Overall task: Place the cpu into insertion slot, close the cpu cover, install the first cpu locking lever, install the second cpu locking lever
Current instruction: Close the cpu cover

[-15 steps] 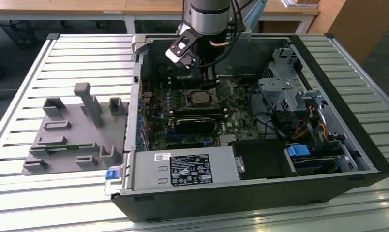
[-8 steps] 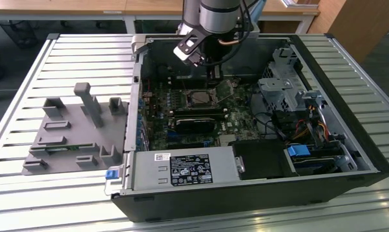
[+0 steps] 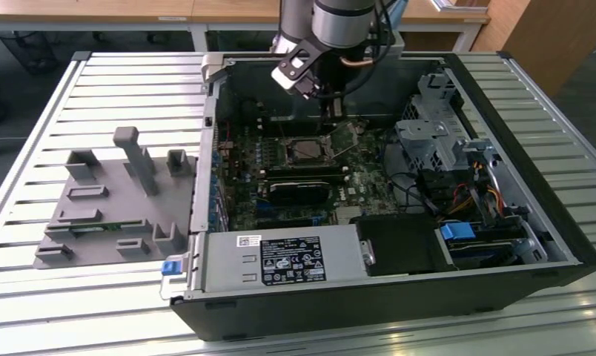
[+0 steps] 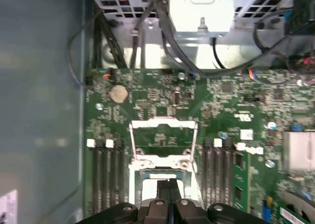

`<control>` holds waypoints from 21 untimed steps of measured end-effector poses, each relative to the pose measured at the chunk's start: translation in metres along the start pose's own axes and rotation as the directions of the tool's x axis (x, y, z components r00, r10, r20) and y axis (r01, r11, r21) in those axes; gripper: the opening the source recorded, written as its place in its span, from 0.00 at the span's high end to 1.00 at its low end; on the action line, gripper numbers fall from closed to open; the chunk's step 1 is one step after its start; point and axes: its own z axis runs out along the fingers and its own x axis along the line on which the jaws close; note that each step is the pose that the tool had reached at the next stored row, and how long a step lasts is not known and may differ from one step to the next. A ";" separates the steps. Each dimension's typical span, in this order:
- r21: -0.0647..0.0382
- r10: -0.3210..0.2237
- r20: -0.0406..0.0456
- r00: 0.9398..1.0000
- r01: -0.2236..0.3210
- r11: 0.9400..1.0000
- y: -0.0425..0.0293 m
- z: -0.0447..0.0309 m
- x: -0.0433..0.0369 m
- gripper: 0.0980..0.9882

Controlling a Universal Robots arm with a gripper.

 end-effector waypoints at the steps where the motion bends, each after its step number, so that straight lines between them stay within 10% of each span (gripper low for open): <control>1: 0.000 0.000 -0.013 1.000 0.000 1.000 0.0010 0.0001 0.0000 0.99; 21: 0.010 -0.012 -0.022 1.000 0.012 1.000 0.0410 0.0011 0.0007 0.99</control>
